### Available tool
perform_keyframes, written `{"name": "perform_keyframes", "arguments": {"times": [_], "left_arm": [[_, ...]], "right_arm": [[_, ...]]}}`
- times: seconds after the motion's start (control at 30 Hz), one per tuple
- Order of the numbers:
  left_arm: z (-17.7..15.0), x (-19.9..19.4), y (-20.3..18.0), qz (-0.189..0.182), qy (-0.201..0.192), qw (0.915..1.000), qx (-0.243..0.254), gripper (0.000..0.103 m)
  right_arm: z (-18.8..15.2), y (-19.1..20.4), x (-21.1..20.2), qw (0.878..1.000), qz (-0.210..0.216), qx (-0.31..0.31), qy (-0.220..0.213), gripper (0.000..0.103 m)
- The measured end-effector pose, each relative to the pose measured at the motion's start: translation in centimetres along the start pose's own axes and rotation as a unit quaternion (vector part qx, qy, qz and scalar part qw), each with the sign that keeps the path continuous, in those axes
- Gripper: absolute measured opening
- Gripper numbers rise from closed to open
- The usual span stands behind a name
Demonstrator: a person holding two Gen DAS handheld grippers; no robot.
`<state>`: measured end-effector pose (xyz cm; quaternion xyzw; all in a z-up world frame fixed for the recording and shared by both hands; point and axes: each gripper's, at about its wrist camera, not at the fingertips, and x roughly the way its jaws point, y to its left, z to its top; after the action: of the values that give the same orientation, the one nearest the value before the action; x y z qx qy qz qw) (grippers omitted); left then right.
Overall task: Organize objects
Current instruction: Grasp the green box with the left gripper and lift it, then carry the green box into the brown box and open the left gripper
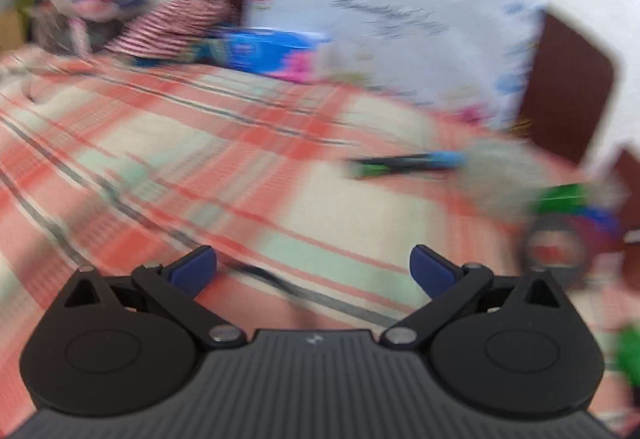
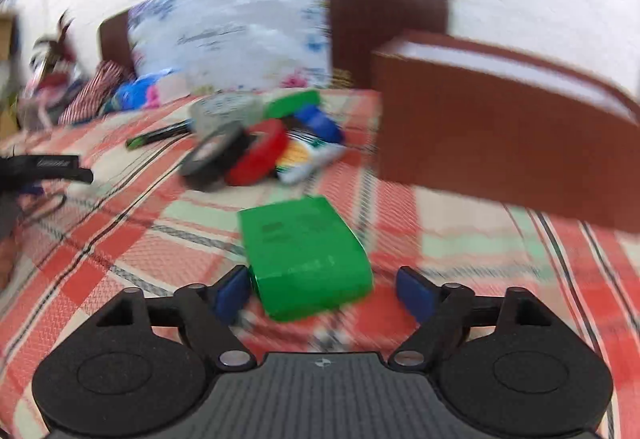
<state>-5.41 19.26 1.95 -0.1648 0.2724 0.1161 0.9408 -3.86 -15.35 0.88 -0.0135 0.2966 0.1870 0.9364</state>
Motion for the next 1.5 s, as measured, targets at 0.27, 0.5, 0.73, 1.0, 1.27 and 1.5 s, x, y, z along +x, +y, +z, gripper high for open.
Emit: {"name": "perform_keyframes", "arguments": {"times": [0.27,0.5,0.73,1.0,1.27,1.5], "left_arm": [[-2.5,-3.8,-14.5,-0.217,0.111,0.9601,0.138,0.096],[-4.2,0.6,-18.8,-0.238,0.226,0.9392,0.101,0.062],[-2.4,0.0,-20.1,-0.236,0.205,0.9433,0.111,0.043],[1.9,-4.3,-28.8,-0.303,0.063,0.9259,0.216,0.043],[2.1,2.0,-40.0,-0.309,0.057,0.9115,0.266,0.067],[0.0,1.9,-36.9,-0.267,0.031,0.9245,0.27,0.067]], "right_arm": [[-0.6,0.1,-0.5,1.0,0.018,-0.009,-0.008,0.087],[0.3,-0.3,0.6,0.999,0.035,-0.024,0.011,0.09],[1.3,-0.3,1.6,0.998,0.041,-0.044,-0.005,0.06],[3.3,-3.6,-3.8,0.975,-0.031,-0.018,-0.218,0.06],[7.7,-12.3,-0.8,0.959,-0.131,0.033,-0.251,0.069],[5.8,-13.8,0.0,0.948,-0.159,0.03,-0.276,0.087]]}}
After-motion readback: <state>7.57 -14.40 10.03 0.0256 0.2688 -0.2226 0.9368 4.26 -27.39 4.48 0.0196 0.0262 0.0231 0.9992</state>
